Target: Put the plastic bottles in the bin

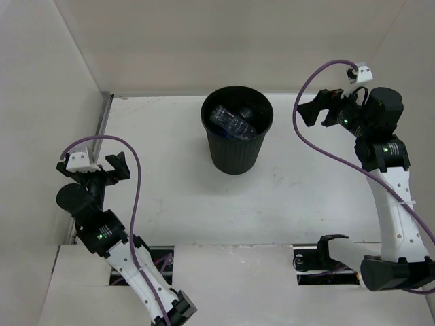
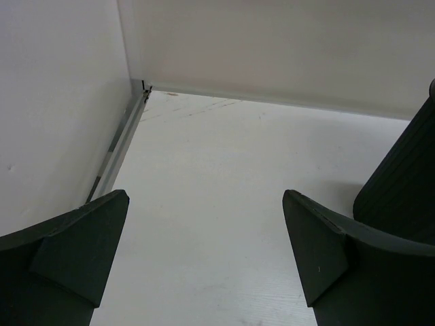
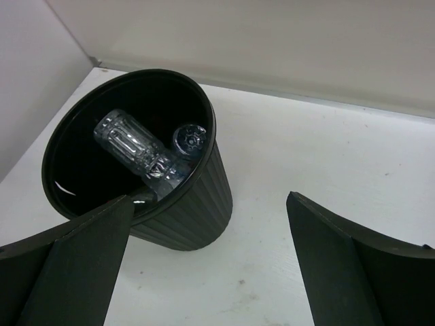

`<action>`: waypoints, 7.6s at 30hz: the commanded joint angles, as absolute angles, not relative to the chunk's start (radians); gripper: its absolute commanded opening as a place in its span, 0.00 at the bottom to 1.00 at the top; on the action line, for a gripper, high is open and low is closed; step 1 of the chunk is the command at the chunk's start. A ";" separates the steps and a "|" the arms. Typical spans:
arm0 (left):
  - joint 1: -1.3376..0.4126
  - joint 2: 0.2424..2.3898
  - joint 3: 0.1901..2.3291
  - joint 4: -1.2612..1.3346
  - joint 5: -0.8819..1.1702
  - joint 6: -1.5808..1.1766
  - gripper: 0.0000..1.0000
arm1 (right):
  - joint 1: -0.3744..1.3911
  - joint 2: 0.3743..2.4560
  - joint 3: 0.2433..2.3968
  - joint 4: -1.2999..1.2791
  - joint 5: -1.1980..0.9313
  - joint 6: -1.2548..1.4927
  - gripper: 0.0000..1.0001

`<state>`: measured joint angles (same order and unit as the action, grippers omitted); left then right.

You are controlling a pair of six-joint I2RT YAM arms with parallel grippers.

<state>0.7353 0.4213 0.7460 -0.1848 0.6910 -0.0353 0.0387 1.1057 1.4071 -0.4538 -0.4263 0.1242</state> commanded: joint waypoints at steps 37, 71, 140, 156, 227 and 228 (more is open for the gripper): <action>0.806 0.350 0.805 -0.213 0.738 -0.043 1.00 | 0.341 1.856 1.999 -0.742 -0.199 0.015 0.51; 0.811 0.345 0.772 -0.179 0.738 -0.060 1.00 | 0.923 1.557 1.174 0.610 0.402 -1.188 0.00; 0.814 0.351 0.680 -0.038 0.738 -0.144 1.00 | 0.938 1.859 1.108 1.601 0.149 -1.930 0.00; 0.812 0.348 0.680 -0.029 0.738 -0.166 1.00 | 0.909 1.878 1.086 1.600 0.161 -1.928 0.00; 0.805 0.408 0.695 -0.116 0.825 -0.146 1.00 | -0.009 1.431 1.644 -0.405 -0.176 0.120 1.00; 0.802 0.419 0.696 -0.129 0.828 -0.135 1.00 | 0.001 1.408 1.652 -0.416 -0.176 0.114 1.00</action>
<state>0.8062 0.4049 0.6807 -0.1303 0.7986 -0.1524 -0.0128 1.5181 1.6077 -0.4591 -0.1654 0.1165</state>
